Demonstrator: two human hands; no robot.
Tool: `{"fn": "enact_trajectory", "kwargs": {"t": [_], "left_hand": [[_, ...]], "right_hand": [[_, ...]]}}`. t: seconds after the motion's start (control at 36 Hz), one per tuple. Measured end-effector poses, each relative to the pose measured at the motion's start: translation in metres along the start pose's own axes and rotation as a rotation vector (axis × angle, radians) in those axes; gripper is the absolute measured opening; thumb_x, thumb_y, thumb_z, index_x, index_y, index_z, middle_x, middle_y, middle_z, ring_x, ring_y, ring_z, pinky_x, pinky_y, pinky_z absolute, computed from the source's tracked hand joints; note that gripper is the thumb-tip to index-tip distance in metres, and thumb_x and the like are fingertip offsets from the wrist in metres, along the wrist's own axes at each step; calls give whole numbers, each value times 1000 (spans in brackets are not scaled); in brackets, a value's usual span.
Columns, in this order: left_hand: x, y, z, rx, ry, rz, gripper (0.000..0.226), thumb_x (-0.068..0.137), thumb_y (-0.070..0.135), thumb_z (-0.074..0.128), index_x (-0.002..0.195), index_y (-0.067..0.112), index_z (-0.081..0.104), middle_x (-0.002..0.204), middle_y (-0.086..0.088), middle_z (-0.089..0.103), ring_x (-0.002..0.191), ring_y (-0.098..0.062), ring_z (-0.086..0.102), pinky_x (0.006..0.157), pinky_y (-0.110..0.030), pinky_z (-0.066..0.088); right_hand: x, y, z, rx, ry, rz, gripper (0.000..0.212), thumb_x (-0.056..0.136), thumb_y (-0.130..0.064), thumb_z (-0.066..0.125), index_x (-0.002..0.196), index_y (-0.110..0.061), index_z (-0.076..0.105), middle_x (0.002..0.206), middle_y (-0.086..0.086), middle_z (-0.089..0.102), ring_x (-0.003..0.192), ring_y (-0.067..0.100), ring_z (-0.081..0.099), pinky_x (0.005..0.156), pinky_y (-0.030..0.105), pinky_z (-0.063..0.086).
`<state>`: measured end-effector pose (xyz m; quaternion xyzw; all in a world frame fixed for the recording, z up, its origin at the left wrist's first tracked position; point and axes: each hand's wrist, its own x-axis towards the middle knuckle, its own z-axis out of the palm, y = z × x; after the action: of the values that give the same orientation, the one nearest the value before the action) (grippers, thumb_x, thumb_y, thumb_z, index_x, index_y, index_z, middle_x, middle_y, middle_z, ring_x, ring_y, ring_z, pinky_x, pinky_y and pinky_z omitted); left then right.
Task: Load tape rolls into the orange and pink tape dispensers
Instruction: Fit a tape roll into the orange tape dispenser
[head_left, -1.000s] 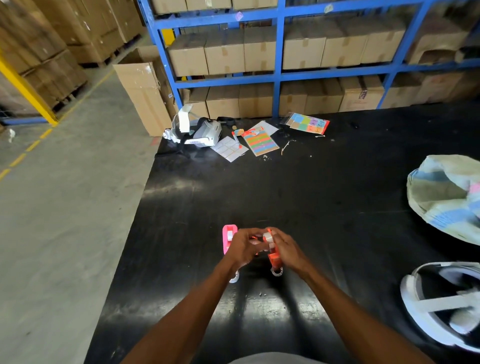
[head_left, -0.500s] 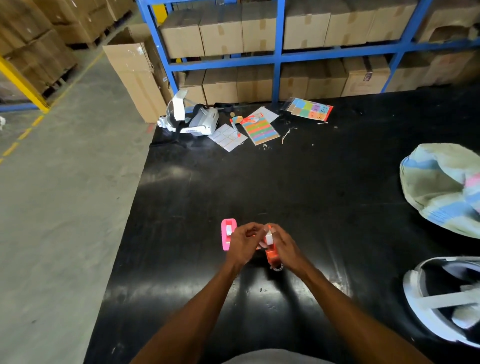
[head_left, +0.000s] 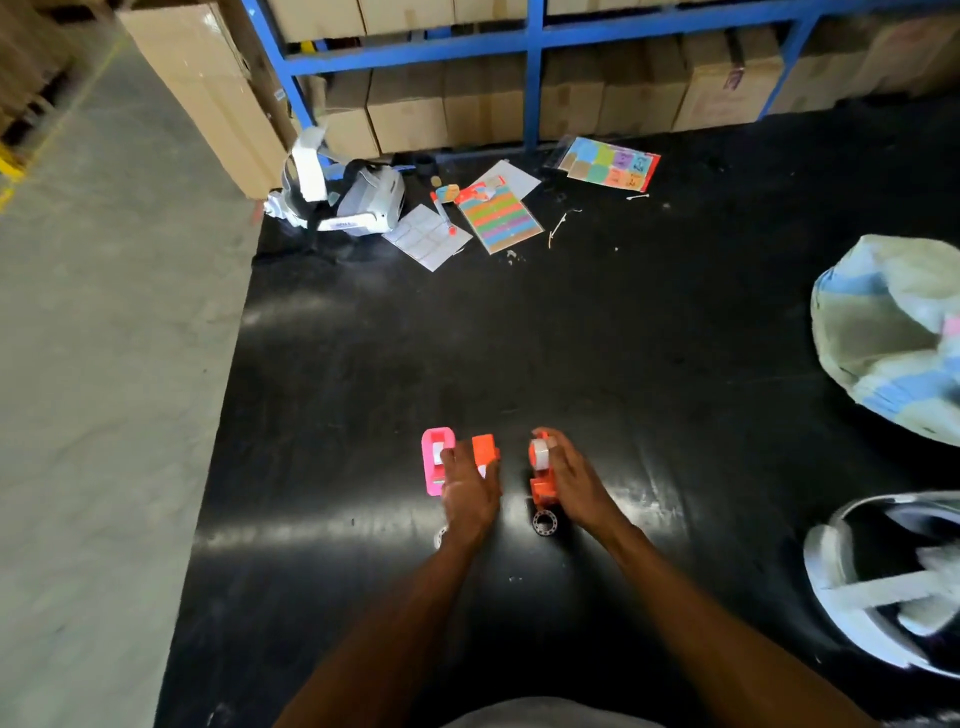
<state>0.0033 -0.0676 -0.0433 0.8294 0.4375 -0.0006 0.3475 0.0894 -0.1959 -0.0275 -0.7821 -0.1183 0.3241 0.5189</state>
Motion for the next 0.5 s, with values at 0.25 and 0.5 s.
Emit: {"fn": "enact_trajectory", "kwargs": {"t": [0.25, 0.5], "left_hand": [[25, 12, 16, 240, -158, -43, 72, 95, 41, 53, 145, -1, 24, 150, -25, 33, 119, -45, 55, 94, -48, 46], [33, 18, 7, 79, -105, -61, 46, 92, 41, 57, 120, 5, 53, 119, -18, 60, 105, -36, 62, 88, -42, 50]], "right_hand": [[22, 23, 2, 40, 29, 65, 43, 91, -71, 34, 124, -51, 54, 113, 1, 70, 100, 29, 70, 91, 57, 55], [22, 12, -4, 27, -6, 77, 38, 93, -66, 35, 122, -49, 53, 105, 5, 71, 93, 34, 70, 85, 61, 55]]}}
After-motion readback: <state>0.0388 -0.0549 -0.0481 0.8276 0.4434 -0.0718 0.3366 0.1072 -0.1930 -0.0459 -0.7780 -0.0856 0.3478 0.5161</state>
